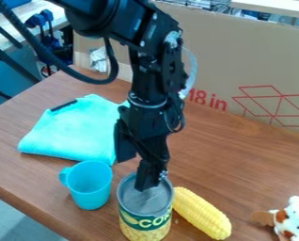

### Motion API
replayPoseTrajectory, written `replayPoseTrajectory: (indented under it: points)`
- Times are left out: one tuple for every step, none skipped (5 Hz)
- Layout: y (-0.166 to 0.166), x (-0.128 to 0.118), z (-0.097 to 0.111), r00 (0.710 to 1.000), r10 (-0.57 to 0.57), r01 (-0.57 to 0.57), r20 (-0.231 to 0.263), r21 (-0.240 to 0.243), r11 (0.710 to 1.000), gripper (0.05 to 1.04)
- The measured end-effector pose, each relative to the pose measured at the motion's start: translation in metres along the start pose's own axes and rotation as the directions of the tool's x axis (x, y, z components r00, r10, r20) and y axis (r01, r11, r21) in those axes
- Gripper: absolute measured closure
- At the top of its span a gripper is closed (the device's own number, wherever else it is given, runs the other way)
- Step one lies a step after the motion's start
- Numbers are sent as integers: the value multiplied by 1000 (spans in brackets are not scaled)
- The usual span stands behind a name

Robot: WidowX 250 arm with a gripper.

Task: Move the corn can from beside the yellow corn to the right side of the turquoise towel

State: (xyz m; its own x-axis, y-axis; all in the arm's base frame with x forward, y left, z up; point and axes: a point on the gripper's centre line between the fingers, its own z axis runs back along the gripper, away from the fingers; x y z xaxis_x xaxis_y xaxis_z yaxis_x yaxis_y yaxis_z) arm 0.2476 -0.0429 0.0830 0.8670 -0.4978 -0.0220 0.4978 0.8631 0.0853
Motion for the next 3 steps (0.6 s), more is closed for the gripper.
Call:
replayPoseTrajectory:
  points:
    - [-11, 5, -10, 999, -43, 43, -15, -36, 998, 82]
    - [-4, 13, -16, 997, -42, 38, -60, -64, 997, 82]
    - [24, 22, -24, 998, 14, -19, -66, -77, 997, 82]
